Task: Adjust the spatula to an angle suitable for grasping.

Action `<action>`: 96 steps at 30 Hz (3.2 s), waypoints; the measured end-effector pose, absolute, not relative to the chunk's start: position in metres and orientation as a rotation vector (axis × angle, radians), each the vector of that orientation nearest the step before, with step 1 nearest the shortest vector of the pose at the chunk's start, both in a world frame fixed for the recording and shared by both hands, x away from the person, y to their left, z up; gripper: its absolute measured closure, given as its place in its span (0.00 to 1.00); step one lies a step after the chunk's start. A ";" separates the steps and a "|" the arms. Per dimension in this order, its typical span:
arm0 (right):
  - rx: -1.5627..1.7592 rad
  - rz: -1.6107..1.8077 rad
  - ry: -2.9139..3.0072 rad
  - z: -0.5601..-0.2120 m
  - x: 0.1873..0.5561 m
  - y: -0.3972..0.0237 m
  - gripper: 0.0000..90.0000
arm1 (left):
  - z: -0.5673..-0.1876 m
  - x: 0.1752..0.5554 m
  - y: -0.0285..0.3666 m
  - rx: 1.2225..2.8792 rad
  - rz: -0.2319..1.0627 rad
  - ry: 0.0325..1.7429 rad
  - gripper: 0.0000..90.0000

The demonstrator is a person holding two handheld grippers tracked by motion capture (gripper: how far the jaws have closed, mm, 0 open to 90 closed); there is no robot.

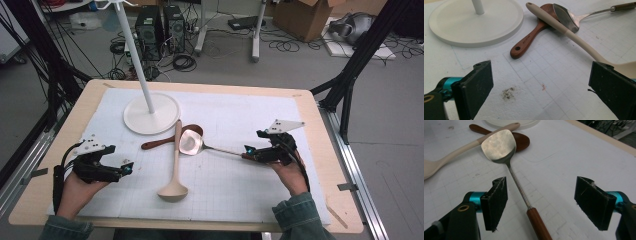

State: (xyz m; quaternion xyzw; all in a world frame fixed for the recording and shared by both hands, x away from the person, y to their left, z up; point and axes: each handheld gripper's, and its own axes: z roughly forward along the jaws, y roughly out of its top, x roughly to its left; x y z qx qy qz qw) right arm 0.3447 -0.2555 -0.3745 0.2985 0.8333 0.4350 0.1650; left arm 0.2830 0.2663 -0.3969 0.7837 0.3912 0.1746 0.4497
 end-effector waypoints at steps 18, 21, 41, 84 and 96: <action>0.734 1.104 2.669 -0.414 0.383 -0.210 0.60 | -0.399 0.284 0.269 1.935 0.431 0.977 0.07; 0.716 1.082 2.690 -0.418 0.385 -0.207 0.64 | -0.398 0.284 0.269 1.928 0.430 0.982 0.07; 0.486 0.986 2.812 -0.432 0.395 -0.194 0.91 | -0.401 0.286 0.269 1.929 0.419 0.993 0.07; 0.225 1.241 2.842 -0.405 0.376 -0.150 0.93 | -0.397 0.284 0.269 1.922 0.429 0.978 0.07; 0.071 1.220 2.907 -0.418 0.374 -0.086 0.93 | -0.396 0.284 0.269 1.927 0.425 0.969 0.07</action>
